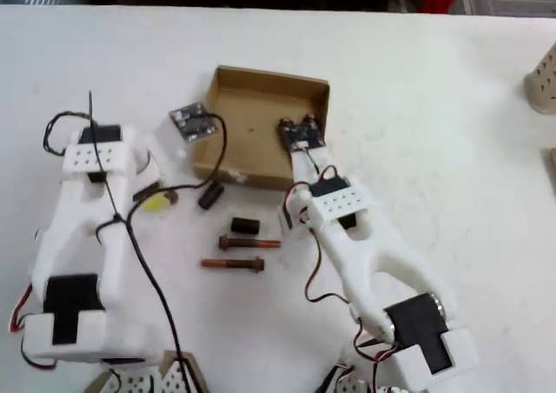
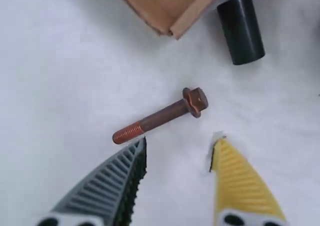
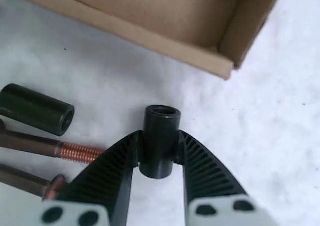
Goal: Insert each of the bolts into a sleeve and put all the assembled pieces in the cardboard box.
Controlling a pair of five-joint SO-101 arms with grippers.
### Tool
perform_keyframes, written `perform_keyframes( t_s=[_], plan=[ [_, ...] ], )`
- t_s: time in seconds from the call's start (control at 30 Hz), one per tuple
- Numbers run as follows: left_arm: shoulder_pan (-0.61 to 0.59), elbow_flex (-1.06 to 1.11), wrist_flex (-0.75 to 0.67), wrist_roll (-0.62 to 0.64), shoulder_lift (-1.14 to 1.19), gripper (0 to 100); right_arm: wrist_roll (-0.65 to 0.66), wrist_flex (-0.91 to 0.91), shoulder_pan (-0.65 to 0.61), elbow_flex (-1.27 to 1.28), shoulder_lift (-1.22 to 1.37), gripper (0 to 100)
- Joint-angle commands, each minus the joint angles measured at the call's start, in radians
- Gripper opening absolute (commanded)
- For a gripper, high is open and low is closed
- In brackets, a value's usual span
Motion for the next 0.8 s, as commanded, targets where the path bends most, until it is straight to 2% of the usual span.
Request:
perform_keyframes(
  t_s=[0.0, 0.2, 0.33, 0.43, 0.57, 0.77],
  plan=[
    [-0.008, -0.11, 0.006, -0.032, 0.102, 23, 0.014, -0.012, 0.022, -0.006, -0.05, 1.8],
    [-0.012, -0.301, 0.012, -0.029, 0.323, 23, 0.014, -0.031, 0.019, -0.005, -0.048, 1.8],
    [-0.012, -0.33, 0.014, -0.029, 0.397, 23, 0.014, -0.031, 0.021, -0.005, -0.048, 1.8],
    [0.002, -0.333, 0.012, -0.026, 0.433, 17, 0.014, -0.031, 0.021, -0.005, -0.048, 1.8],
    [0.028, -0.338, 0.014, 0.064, 0.447, 2, 0.014, -0.031, 0.019, -0.005, -0.048, 1.8],
    [0.024, -0.339, 0.02, 0.232, 0.446, 2, 0.014, -0.031, 0.019, -0.005, -0.048, 1.8]
  ],
)
